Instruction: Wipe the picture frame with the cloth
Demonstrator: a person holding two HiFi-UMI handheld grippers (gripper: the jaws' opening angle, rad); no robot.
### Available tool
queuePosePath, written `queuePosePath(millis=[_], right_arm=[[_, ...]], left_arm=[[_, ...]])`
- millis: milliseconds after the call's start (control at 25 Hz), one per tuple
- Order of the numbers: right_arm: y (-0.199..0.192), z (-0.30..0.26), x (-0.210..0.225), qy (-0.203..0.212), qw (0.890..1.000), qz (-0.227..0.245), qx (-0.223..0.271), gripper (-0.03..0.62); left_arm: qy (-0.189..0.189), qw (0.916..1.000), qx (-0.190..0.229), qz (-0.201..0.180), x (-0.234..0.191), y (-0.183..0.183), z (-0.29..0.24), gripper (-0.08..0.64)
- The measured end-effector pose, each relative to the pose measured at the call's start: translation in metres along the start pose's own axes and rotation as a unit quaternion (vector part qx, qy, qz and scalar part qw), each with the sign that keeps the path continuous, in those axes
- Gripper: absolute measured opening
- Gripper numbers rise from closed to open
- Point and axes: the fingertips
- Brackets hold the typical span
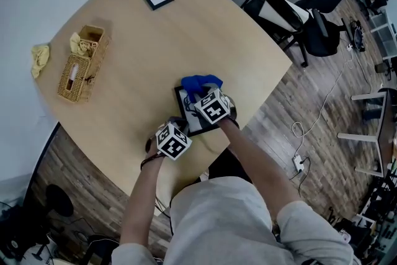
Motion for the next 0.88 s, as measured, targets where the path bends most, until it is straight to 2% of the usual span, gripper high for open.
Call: queuePosePath(millis=[400, 880], right_arm=[[0.014, -0.006, 0.0, -0.033, 0.999, 0.0, 0.012, 0.058], [0.033, -0.007, -0.007, -0.025, 0.999, 0.008, 0.043, 0.058]], left_arm=[[0.0, 1.0, 0.002, 0.001, 0.0, 0.001, 0.0, 0.052], [-0.002, 0.9999, 0.007, 0.01, 0.0, 0.001, 0.001, 0.052]])
Point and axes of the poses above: the fingertips, and each gripper's own axes: z backward along the fingers, x to its right, y out of its top
